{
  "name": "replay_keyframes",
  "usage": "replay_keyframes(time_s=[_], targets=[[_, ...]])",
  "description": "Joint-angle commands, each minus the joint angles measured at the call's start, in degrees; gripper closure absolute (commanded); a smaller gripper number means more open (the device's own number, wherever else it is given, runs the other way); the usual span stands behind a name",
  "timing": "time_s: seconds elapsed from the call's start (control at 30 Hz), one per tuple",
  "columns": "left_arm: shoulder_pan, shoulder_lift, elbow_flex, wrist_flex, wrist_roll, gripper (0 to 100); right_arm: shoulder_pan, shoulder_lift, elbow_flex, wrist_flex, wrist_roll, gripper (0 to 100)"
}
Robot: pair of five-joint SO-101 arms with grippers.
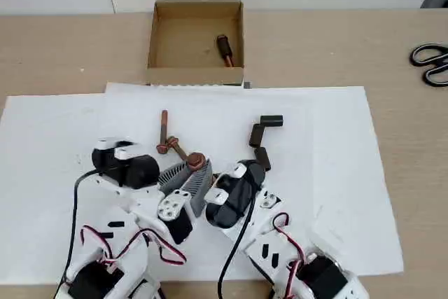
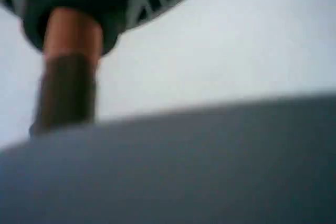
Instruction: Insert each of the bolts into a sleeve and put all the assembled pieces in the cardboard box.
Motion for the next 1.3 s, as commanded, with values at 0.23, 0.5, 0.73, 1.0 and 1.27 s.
replay_keyframes(time_s=[0.23, 0.5, 0.73, 1.0, 1.27], targets=[[5.98, -0.44, 1.19, 8.62, -1.23, 99, 1.1, -0.31, -4.57, -1.54, 0.62, 99.5], [6.42, -0.53, 7.25, 10.11, -5.01, 99, 1.1, -0.31, -6.86, -1.54, 5.01, 99.5], [6.24, -0.62, 7.16, 9.76, -5.63, 99, 1.1, -0.31, -6.86, -1.45, 5.1, 99.5], [6.07, -0.35, 3.74, 10.11, -5.63, 82, 1.1, -0.31, -6.59, -1.19, 5.1, 99.5], [5.98, -0.35, -0.04, 11.6, -5.63, 78, 1.1, -0.22, -6.42, -1.1, 5.1, 99.5]])
